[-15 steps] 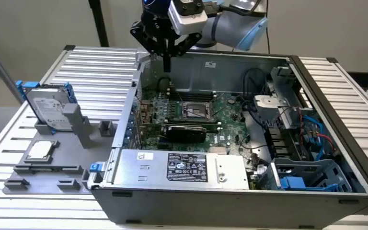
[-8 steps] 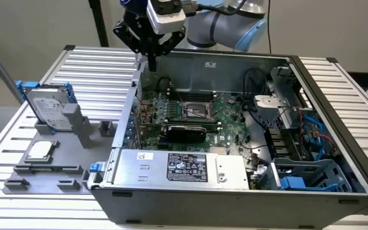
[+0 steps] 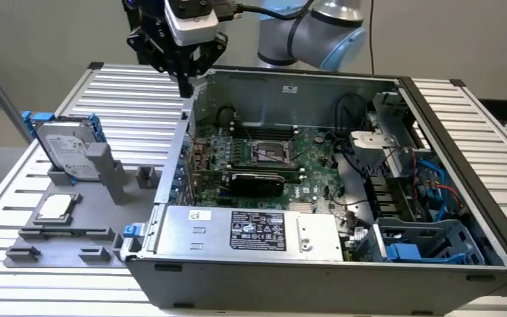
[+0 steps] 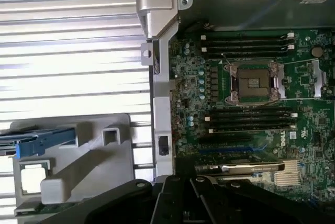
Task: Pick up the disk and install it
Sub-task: 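Reach for the disk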
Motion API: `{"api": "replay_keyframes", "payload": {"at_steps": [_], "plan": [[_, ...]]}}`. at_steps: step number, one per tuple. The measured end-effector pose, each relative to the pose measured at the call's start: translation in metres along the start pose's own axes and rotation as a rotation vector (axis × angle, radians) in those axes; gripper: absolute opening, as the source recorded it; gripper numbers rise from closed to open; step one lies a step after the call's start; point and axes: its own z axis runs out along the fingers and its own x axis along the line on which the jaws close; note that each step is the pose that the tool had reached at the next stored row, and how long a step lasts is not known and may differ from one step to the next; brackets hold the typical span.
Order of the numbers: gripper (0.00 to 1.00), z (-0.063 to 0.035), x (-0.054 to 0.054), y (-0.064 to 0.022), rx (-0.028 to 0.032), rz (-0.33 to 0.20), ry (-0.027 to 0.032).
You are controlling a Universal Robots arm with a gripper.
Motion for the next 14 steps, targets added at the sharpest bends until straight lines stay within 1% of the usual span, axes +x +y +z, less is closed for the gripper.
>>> {"api": "replay_keyframes", "payload": {"at_steps": [14], "plan": [[0.0,-0.0014,0.063,-0.0045,0.0,0.0,-0.0001]]}}
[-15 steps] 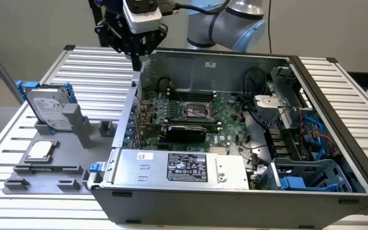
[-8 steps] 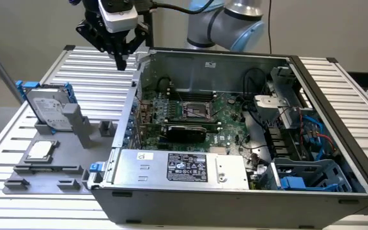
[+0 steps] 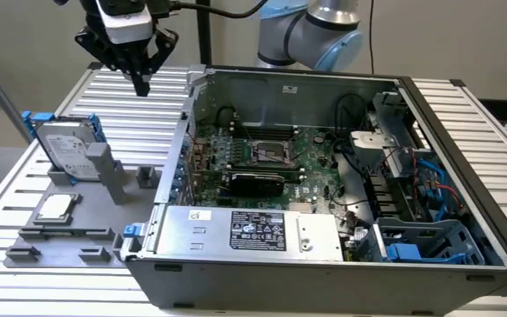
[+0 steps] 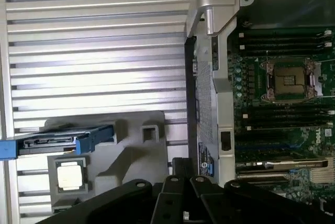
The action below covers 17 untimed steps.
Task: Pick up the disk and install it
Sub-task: 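Reach for the disk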
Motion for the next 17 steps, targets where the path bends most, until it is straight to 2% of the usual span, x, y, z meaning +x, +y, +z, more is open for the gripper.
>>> {"api": "replay_keyframes", "payload": {"at_steps": [17], "plan": [[0.0,0.0012,0.077,-0.0056,0.0001,0.0,0.0]]}}
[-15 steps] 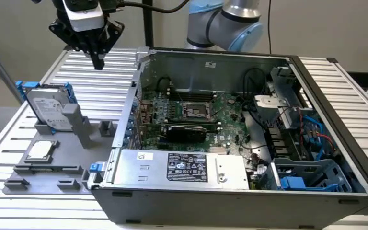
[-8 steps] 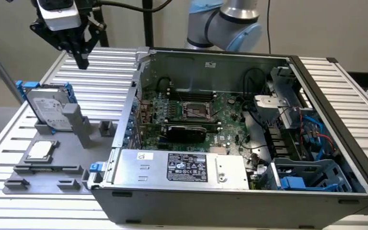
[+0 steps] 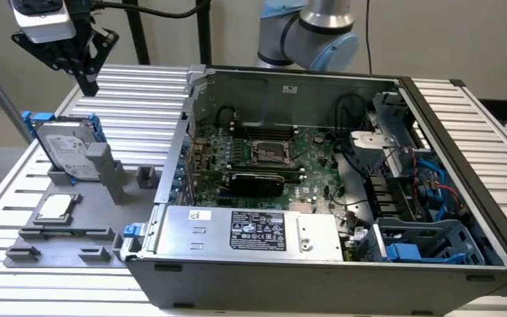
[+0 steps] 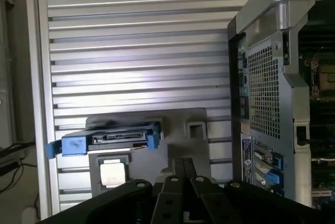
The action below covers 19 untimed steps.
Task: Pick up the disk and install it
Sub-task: 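Reach for the disk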
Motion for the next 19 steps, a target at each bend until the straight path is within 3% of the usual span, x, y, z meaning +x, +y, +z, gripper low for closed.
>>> {"api": "replay_keyframes", "payload": {"at_steps": [19], "plan": [[0.0,0.0167,0.087,-0.0039,0.0021,0.0,0.0013]]}}
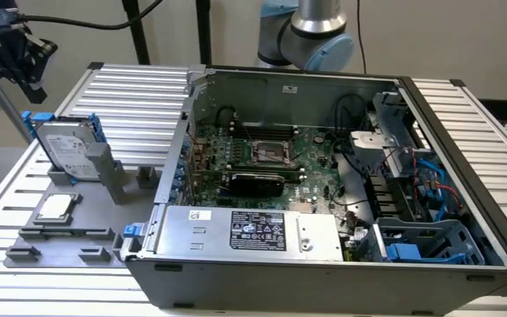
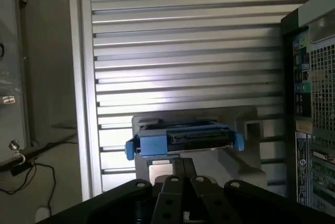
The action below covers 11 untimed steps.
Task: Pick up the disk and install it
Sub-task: 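Reach for the disk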
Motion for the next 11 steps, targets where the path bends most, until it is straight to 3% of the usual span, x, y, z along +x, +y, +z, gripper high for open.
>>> {"api": "replay_keyframes", "payload": {"at_steps": [4,11], "plan": [[0.0,0.0024,0.016,0.0036,0.0,0.0,0.0],[0.0,0.0083,0.018,0.0092,0.0,-0.019,0.0029]]}}
